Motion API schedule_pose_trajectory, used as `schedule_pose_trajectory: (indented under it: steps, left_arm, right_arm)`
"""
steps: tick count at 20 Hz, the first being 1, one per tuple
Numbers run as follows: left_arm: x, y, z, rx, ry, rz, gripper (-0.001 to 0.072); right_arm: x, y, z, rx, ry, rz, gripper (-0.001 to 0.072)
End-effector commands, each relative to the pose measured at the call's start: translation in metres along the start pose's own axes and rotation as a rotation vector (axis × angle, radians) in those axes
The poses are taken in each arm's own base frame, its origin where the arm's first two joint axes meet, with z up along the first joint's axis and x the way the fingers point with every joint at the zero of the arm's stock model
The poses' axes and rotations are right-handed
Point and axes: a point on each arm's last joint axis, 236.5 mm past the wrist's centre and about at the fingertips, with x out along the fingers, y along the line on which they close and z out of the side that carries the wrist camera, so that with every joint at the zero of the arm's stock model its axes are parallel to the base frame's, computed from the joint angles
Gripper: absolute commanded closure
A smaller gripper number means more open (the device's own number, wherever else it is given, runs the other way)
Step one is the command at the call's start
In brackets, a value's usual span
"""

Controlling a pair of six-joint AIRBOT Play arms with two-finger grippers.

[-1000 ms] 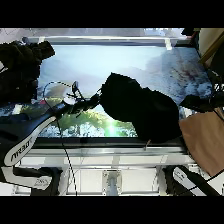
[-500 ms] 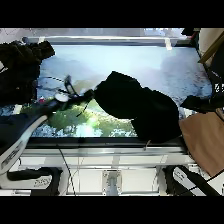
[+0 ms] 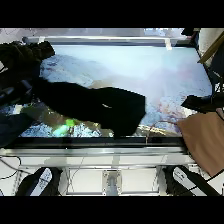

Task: Fold the clothes and pants, and hang the long-sleeved shirts on hangers.

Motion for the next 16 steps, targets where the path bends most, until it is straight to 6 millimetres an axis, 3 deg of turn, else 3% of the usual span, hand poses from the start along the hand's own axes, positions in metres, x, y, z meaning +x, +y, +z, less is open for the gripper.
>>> schedule_pose_trajectory:
  steps: [1, 6, 8, 12, 14, 16]
  left_arm:
    - [-0.028, 0.028, -0.026, -0.010, 0.090, 0.070, 0.0688]
    - [-0.016, 0.031, -0.045, -0.026, 0.138, 0.065, 0.0688]
    - [-0.016, 0.031, -0.045, -0.026, 0.138, 0.065, 0.0688]
    - [-0.016, 0.031, -0.045, -0.025, 0.138, 0.064, 0.0687]
    - [-0.016, 0.031, -0.045, -0.024, 0.138, 0.064, 0.0687]
    - [-0.016, 0.031, -0.045, -0.006, 0.139, 0.063, 0.0688]
  right_arm:
    - [0.032, 0.043, 0.005, 0.063, -0.007, 0.181, 0.0233]
    - [0.128, 0.136, -0.068, -0.072, 0.196, 0.297, 0.0233]
    - [0.153, 0.172, -0.082, -0.164, 0.194, 0.306, 0.0232]
    - [0.176, 0.242, -0.111, -0.251, 0.216, 0.382, 0.0232]
    - [0.184, 0.269, -0.112, -0.281, 0.191, 0.406, 0.0233]
    - [0.194, 0.282, -0.108, -0.277, 0.193, 0.417, 0.0232]
